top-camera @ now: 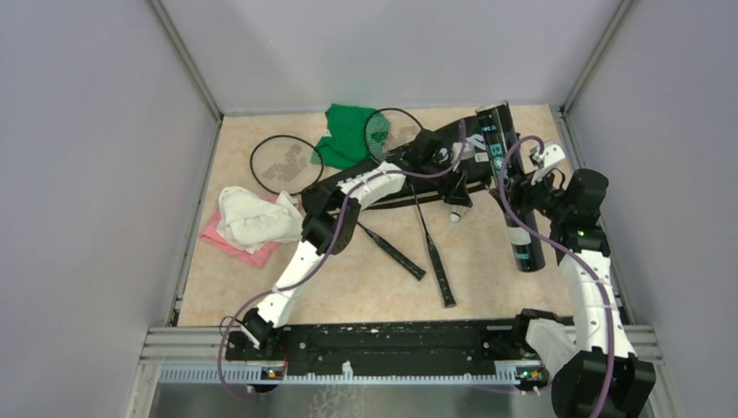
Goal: Pack up the badminton gear
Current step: Pick up the shuttlecock at the center of the board.
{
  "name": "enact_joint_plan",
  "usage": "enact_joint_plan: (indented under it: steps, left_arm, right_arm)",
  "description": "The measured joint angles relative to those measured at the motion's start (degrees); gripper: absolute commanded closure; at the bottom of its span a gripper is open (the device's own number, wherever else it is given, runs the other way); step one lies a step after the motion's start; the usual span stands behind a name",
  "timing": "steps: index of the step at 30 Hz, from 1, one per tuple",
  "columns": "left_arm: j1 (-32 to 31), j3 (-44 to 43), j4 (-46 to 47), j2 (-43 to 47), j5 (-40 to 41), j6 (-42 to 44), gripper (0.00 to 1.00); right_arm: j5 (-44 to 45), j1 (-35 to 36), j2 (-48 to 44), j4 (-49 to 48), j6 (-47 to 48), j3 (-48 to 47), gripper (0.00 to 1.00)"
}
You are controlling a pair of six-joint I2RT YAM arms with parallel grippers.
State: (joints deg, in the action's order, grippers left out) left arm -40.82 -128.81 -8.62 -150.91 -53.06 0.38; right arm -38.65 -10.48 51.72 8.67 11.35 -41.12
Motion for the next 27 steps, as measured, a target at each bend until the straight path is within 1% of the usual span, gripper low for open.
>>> enact_joint_plan:
  steps: [6,16,22,24,27]
  left_arm:
    - [0.0,4.0,-3.7,1.1,0.0,5.4,0.49]
    - [0.2,9.4,-8.7,8.0,0.2,11.8,0.6]
    - [0.3,10.2,-11.2,9.1,0.3,14.4,0.68]
    - [0.3,10.4,-12.2,9.1,0.3,15.0,0.72]
    - [0.3,10.5,-13.6,9.1,0.2,15.9,0.84]
  right_arm:
    - [-0.6,-0.2,0.0,-0.2,0.0,0.0,0.67]
    - [-1.6,-0.2,0.0,-0.2,0.0,0.0,0.67]
    - [-1.8,-0.2,0.0,-0.2,0.0,0.0,0.66]
    - [-1.8,-0.2,0.0,-0.2,0.0,0.0,0.66]
    - [-1.8,-0.2,0.0,-0.2,0.0,0.0,0.66]
